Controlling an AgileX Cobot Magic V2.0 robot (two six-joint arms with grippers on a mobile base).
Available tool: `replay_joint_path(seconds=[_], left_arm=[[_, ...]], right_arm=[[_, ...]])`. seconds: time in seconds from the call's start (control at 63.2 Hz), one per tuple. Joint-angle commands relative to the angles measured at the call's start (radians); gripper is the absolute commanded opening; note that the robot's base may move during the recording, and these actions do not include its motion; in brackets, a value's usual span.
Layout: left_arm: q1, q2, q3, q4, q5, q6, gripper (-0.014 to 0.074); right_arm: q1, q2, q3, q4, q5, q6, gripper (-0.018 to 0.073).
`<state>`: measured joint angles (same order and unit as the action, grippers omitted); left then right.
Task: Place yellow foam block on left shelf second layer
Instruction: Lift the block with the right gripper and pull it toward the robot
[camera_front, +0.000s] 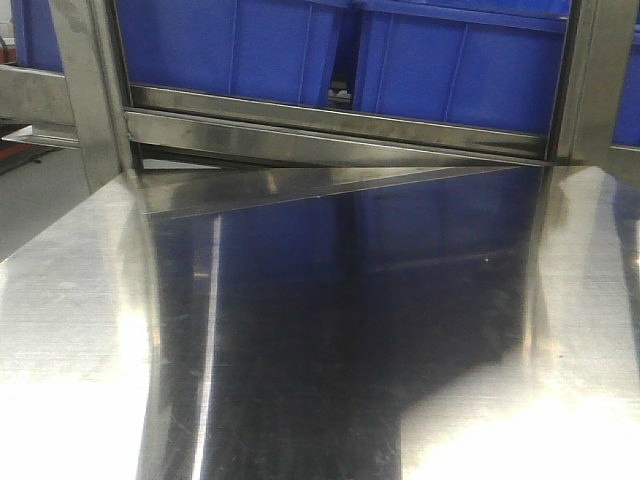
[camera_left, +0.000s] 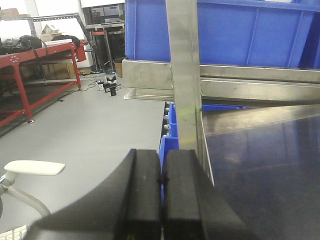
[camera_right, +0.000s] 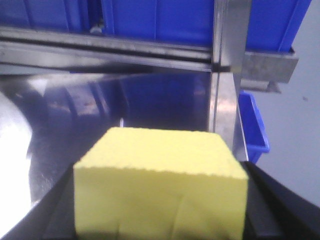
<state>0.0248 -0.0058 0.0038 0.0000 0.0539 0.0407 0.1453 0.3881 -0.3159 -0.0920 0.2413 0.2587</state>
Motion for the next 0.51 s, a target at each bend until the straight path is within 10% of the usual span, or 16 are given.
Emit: replay_joint_path(seconds=[0.0,0.49], left_arm=[[0.000,-0.021,0.028,-0.006,-0.082,-0.004,0.0124],[0.000,-0.021,0.028,-0.006,-0.082,-0.004,0.0124]], right_arm=[[-0.006,-0.035,-0.020,-0.046,-0.108,-0.011,0.0522],[-0.006,-0.129,-0.018,-0.176,-0.105,-0.011,0.0522]])
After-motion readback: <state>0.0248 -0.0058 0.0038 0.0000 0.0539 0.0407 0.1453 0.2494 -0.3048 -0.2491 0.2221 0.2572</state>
